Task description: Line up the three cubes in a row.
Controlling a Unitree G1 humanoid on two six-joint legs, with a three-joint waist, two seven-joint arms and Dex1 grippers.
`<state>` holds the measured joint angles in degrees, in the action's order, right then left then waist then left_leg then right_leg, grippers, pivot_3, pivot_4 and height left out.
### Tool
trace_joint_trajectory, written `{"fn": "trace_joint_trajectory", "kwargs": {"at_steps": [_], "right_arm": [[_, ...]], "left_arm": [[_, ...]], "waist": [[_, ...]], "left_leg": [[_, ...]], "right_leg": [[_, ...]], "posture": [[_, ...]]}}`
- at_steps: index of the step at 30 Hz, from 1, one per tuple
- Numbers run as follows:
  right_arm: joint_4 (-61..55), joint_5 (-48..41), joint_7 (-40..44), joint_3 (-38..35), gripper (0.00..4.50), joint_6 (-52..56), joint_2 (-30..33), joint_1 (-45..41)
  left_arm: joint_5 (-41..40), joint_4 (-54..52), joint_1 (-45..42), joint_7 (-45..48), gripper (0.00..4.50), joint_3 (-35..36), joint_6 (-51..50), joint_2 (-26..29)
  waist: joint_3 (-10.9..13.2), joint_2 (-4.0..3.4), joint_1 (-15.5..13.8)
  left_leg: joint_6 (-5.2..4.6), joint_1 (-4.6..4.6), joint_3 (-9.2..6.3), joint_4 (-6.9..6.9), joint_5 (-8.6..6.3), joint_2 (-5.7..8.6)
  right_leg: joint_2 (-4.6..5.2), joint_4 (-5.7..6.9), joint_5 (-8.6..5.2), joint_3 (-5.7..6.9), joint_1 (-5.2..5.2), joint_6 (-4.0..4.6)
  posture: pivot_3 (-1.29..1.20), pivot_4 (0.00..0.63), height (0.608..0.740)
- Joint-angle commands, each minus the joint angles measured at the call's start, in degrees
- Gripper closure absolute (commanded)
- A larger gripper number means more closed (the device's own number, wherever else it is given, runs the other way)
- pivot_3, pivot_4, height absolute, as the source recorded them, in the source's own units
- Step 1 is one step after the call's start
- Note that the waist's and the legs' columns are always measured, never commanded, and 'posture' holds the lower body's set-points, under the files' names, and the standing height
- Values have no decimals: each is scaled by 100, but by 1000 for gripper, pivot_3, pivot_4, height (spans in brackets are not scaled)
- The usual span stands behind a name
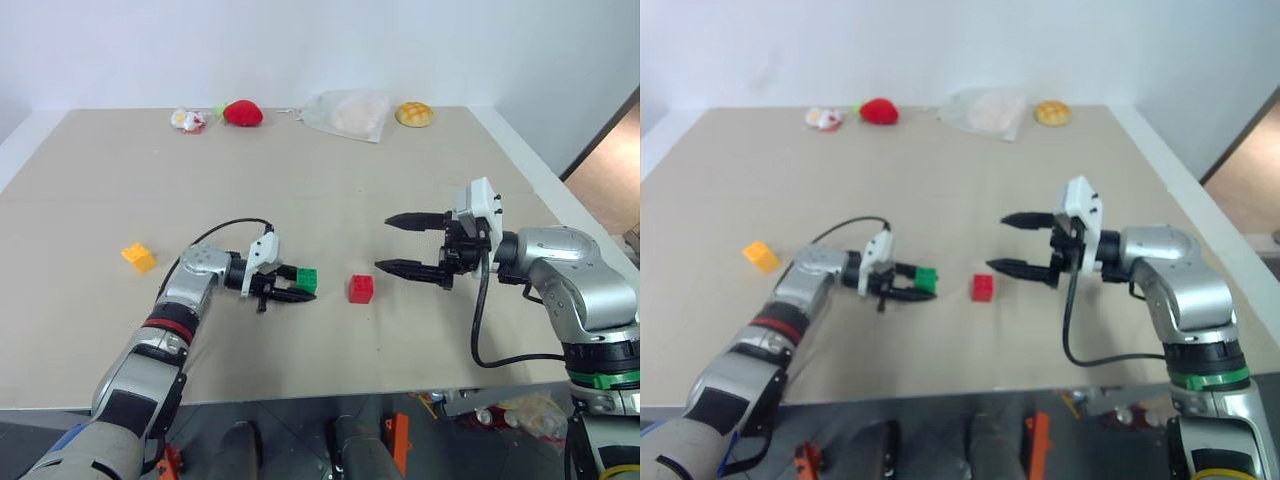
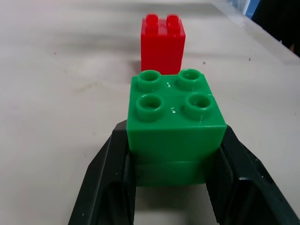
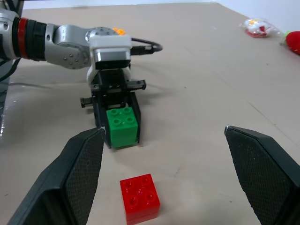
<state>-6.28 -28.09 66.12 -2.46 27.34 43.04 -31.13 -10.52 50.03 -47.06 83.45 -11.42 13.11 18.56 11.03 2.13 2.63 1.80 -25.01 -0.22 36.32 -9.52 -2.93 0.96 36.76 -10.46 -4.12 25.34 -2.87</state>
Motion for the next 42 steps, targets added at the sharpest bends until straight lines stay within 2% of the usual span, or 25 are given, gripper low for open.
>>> {"fn": "trace_joint_trajectory", "kwargs": {"at_steps": [1, 8, 9, 10, 11, 14, 17, 23, 26, 29, 32, 34, 37, 42], "right_arm": [[-185, -100, -48, -169, 252, -42, 47, -29], [-106, -80, -75, -126, 252, -87, -22, -144], [-101, -78, -75, -124, 252, -90, -29, -154], [-102, -78, -74, -123, 252, -90, -33, -158], [-102, -78, -70, -120, 252, -93, -38, -165], [-78, -80, -46, -103, 252, -108, -56, -197], [-32, -68, -16, -85, 252, -125, -72, -240], [95, -68, 99, -23, 252, -158, -101, -390], [151, -67, 165, 28, 252, -178, -135, -470], [208, -65, 250, 68, 252, -203, -158, -545], [388, -13, 336, 171, 252, -296, -251, -713], [479, 32, 367, 236, 252, -380, -307, -783], [670, 152, 264, 420, 252, -520, -609, -987], [830, 230, 368, 619, 252, -682, -891, -1090]], "left_arm": [[77, 126, -63, 16, 3152, 87, 246, -76], [449, 541, -95, -398, 3152, 72, 603, -161], [527, 608, -109, -597, 2114, 84, 706, -171], [514, 629, -111, -632, 2040, 120, 671, -187], [511, 627, -100, -682, 1474, 151, 698, -191], [472, 417, 34, -644, 487, 191, 732, -86], [361, 82, 233, -449, 487, 237, 584, 154], [178, -1033, 907, -167, 487, 438, 254, 1186], [-90, -1631, 1275, -356, 487, 853, -210, 1798], [-616, -2745, 1929, -403, 487, 1285, -1025, 2282], [-1401, -4503, 3031, -691, 487, 1867, -2204, 2682], [-1669, -5242, 3478, -1175, 487, 2166, -2734, 2686], [-2138, -6405, 4406, -2150, 487, 2976, -3191, 2342], [-2743, -7201, 5295, -3363, 487, 4363, -3363, 1722]], "waist": [[0, 0, -5], [-2, -2, -23], [-2, -2, -25], [-3, -5, -26], [-4, -6, -25], [-4, -6, -20], [-4, -6, 15], [-4, -5, 193], [-4, -5, 214], [-3, -6, 224], [-2, -7, 207], [-2, -7, 186], [-1, -5, 171], [-1, -3, 170]], "left_leg": [[0, 0, 0, 0, 0, 0], [-1, 3, -3, 4, 1, 4], [-3, 5, -5, 5, 2, 5], [-6, 7, -6, 5, 4, 6], [-14, 9, -6, 6, 9, 8], [-20, 15, -6, 6, 14, 10], [-21, 18, -6, 6, 17, 10], [-22, 59, -17, -7, 18, 1], [-22, 73, -17, -56, 18, -5], [-22, 74, -24, -82, 18, -29], [-14, 73, -21, -94, 11, -40], [1, 72, -19, -93, 2, -40], [7, 72, -17, -90, -2, -40], [8, 74, -13, -87, -2, -48]], "right_leg": [[0, 0, 0, 0, 0, 0], [2, 0, 1, 0, -9, -2], [2, 0, 1, 0, -13, -2], [2, 0, 1, 0, -16, -2], [2, 0, 3, -1, -21, -4], [3, 0, 7, -3, -27, 3], [3, 0, 14, -3, -24, 13], [-17, 14, 33, -9, -22, 35], [-35, 23, 24, -20, -7, 49], [-72, 27, 9, -28, 3, 70], [-73, 32, -16, -26, 7, 76], [-69, 36, -29, -26, 7, 75], [-67, 32, -32, -24, 6, 75], [-70, 32, -33, -19, 5, 78]], "posture": [[0, 150, 739], [0, 150, 739], [0, 150, 739], [0, 150, 739], [0, 150, 739], [0, 150, 739], [0, 150, 739], [0, 150, 739], [0, 150, 739], [0, 150, 739], [0, 150, 739], [0, 150, 739], [0, 150, 739], [0, 150, 739]]}}
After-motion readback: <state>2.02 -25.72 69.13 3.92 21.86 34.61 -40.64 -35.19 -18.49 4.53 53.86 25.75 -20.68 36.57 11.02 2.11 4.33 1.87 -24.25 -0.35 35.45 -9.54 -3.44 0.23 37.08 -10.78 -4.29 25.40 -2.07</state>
